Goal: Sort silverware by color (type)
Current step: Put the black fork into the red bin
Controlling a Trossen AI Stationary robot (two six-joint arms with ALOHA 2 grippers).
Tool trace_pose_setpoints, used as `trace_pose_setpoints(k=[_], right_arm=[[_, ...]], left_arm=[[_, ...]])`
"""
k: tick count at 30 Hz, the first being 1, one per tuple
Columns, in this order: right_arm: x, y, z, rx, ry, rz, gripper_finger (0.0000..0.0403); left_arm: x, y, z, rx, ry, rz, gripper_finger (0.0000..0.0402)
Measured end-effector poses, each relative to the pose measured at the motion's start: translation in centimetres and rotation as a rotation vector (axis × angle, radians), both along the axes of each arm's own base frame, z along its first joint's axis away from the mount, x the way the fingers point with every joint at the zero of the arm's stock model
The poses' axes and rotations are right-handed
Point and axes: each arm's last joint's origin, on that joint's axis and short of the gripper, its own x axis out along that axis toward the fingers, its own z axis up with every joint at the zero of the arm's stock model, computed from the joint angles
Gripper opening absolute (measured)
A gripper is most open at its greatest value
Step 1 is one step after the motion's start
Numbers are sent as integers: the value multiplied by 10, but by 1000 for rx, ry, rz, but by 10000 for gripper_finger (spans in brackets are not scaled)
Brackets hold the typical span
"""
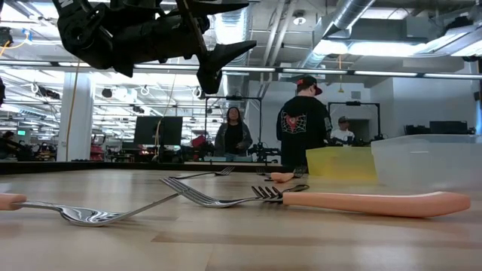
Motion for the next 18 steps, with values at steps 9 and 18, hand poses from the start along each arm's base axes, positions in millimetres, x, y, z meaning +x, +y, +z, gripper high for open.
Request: trace_pose_setpoints(k=[9,18], right_arm=[[4,-3,0,5,20,32,28],[16,10,5,-18,25,111,27]], left_arm=[[0,0,0,-5,2,-1,253],[0,0,0,-6,4,0,253]])
